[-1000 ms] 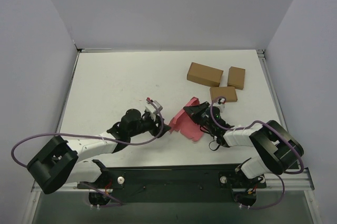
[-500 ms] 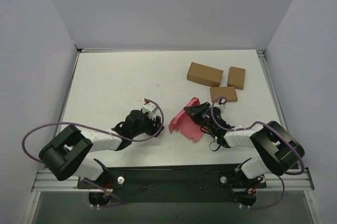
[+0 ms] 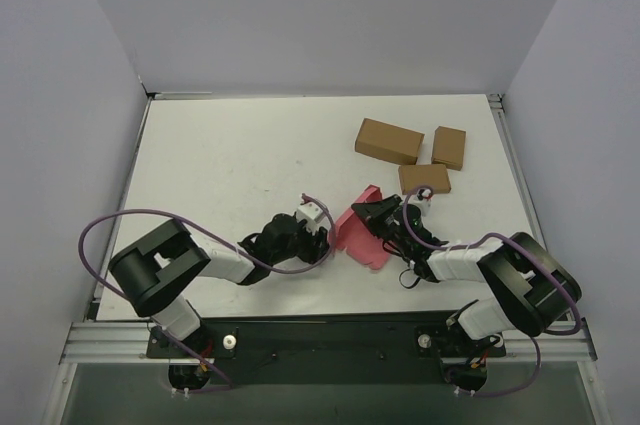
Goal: Fold the paper box
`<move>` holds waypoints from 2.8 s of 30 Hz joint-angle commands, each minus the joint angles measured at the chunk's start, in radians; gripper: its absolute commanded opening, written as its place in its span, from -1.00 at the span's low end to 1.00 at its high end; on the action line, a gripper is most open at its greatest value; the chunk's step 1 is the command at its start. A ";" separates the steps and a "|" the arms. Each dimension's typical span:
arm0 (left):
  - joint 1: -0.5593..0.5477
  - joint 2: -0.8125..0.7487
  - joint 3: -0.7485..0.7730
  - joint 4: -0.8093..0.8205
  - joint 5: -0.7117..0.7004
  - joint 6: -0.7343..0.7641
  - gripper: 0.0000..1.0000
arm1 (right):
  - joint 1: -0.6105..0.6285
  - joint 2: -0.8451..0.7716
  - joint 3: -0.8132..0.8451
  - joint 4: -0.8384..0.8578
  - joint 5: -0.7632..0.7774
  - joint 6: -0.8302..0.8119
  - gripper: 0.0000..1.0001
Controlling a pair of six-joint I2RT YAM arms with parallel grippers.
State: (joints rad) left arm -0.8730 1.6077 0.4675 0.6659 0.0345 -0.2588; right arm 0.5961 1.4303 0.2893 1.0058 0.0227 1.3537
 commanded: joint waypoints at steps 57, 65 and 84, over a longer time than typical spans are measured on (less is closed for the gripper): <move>-0.009 -0.106 -0.016 0.161 0.018 0.087 0.10 | 0.085 -0.075 -0.052 0.126 0.131 -0.044 -1.00; -0.004 -0.138 -0.096 0.213 0.025 0.115 0.10 | 0.122 0.045 -0.036 0.252 0.123 -0.036 -1.00; -0.024 -0.071 -0.092 0.282 0.007 0.107 0.11 | 0.122 0.211 -0.105 0.565 0.112 -0.045 -1.00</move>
State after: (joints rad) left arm -0.8913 1.5093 0.3500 0.8757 0.0410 -0.1661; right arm 0.7143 1.5852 0.2192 1.3212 0.1356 1.3315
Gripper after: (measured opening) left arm 0.556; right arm 0.049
